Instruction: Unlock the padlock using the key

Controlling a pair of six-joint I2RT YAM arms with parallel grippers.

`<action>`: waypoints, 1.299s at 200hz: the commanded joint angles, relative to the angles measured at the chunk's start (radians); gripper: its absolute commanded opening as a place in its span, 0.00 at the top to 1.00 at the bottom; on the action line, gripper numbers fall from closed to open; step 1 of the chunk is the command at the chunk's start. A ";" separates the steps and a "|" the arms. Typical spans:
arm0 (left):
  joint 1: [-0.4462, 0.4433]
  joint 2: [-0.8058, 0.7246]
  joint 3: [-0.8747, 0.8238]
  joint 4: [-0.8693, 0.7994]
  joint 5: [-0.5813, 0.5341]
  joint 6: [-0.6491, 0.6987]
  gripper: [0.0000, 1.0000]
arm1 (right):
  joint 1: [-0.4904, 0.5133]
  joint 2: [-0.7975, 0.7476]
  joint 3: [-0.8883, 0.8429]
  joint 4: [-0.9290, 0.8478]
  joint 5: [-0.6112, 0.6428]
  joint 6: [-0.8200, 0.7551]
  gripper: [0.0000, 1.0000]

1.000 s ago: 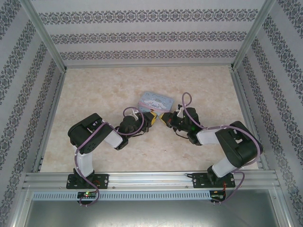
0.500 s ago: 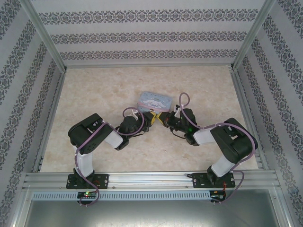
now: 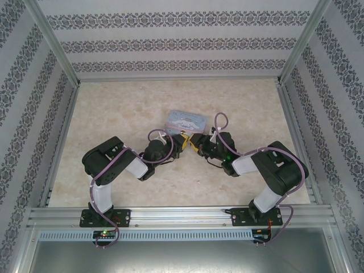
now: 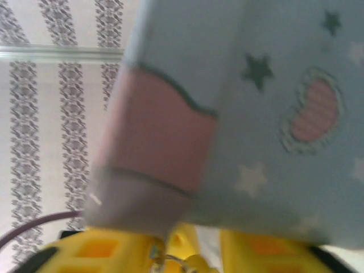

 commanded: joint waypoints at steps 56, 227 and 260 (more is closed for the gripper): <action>-0.065 0.100 0.001 0.121 0.130 0.077 1.00 | -0.039 -0.271 -0.075 -0.204 -0.061 -0.166 0.29; -0.044 0.067 -0.004 -0.013 0.153 0.187 1.00 | 0.238 -0.392 0.227 -1.210 0.479 -0.989 0.53; -0.043 0.067 -0.002 -0.018 0.157 0.188 1.00 | 0.266 -0.324 0.244 -1.176 0.499 -1.027 0.54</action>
